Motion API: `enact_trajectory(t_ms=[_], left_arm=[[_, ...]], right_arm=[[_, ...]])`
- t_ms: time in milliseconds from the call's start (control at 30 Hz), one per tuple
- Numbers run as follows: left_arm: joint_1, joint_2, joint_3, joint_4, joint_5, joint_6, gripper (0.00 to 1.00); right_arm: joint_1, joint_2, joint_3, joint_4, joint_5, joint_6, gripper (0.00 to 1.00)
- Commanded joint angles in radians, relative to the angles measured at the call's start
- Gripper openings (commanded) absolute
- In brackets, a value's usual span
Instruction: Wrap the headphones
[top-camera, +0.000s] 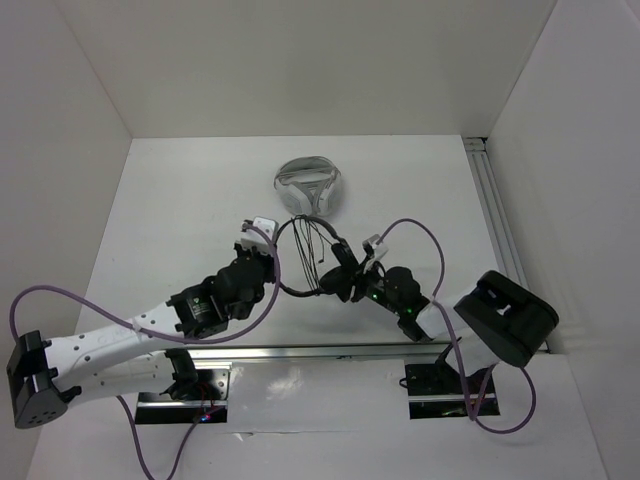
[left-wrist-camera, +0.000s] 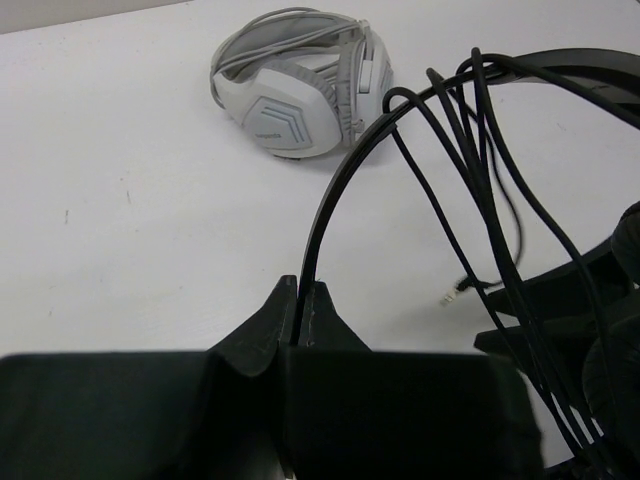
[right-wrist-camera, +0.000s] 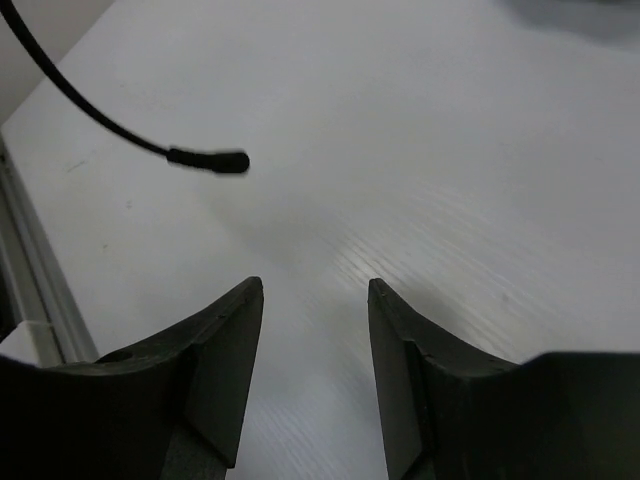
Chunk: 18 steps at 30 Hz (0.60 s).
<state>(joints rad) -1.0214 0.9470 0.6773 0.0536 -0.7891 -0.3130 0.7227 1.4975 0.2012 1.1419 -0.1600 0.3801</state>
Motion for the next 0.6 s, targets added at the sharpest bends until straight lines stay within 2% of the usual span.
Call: enact_trajectory(t_ms=[0,133,367,567], left_arm=[[0.0,-0.037,0.07,-0.014,-0.029,0.006,0.0],[-0.009,-0.063,0.057,-0.023,0.001,0.006,0.0],[-0.009,-0.083,0.034,-0.049,0.01,-0.023,0.0],[-0.009,-0.103,0.025,-0.13,-0.01,-0.081,0.0]], right_arm=[[0.003,-0.089,-0.04,-0.056,0.19,-0.024,0.54],[0.003,-0.177,-0.06,-0.14,0.302,-0.024,0.58],[0.003,-0.292,-0.06,-0.277,0.5,0.008,0.58],[0.003,-0.544,-0.071,-0.488,0.683,0.072,0.6]])
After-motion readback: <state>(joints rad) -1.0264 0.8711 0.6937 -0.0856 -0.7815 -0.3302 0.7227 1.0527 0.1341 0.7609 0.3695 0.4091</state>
